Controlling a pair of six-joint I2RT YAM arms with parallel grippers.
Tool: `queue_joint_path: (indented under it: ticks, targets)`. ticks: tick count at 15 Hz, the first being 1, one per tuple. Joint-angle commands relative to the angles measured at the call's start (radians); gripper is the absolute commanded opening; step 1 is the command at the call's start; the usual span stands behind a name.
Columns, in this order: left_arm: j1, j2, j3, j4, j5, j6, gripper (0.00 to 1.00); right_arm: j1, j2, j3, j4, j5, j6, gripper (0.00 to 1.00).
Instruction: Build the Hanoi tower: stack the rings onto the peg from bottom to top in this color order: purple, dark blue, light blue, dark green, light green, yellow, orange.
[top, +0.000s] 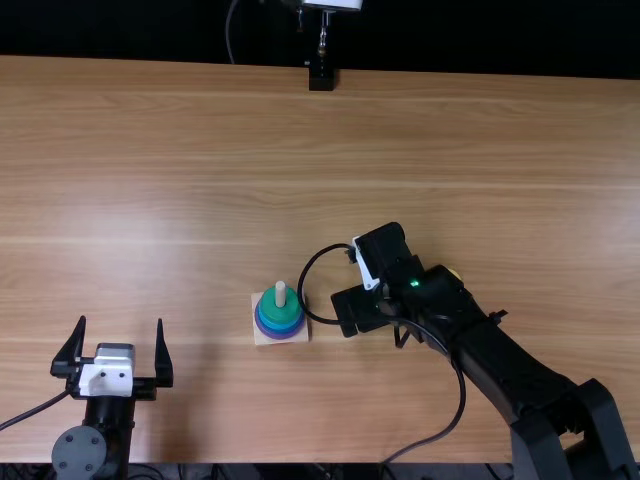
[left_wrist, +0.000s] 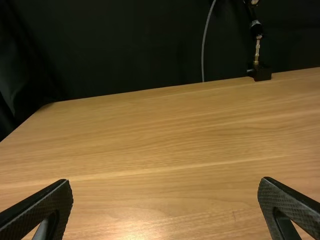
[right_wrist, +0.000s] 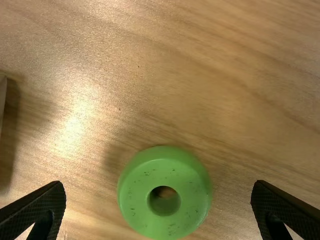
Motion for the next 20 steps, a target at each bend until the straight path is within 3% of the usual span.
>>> queue_joint_path:
  ticks: [1,20]
  targets:
    - [-0.001,-0.011,-0.022,-0.005,-0.001,0.004,1.00,0.007,-0.003,0.013,0.001,-0.003,0.009,1.00]
    - [-0.001,-0.011,-0.022,-0.005,-0.001,0.004,1.00,0.007,-0.001,-0.005,-0.002,-0.005,0.007,1.00]
